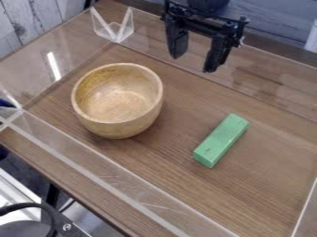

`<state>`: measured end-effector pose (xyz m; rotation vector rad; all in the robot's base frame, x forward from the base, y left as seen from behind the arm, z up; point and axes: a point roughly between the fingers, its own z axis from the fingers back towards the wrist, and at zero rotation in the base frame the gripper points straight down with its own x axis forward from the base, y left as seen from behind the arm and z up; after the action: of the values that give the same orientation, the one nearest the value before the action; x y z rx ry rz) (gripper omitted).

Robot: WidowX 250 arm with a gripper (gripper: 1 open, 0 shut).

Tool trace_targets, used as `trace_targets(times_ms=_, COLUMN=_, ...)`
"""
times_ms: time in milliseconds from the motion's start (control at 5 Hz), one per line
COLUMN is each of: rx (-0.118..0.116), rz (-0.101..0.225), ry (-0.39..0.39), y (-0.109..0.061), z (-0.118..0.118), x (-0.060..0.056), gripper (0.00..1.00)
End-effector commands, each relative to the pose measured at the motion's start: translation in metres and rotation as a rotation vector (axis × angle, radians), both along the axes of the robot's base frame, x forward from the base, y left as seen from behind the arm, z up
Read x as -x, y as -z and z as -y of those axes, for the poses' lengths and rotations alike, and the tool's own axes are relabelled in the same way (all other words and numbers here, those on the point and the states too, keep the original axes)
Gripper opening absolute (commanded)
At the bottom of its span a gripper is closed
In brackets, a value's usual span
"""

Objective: Put the green block in the brown bowl

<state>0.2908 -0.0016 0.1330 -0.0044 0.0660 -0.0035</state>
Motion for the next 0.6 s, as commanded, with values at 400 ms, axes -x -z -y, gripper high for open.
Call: trace_targets(times_ms=400, rx=0.011, rz=-0.036, ry=0.153, y=0.042, z=0.042, x=0.019, gripper=1.0)
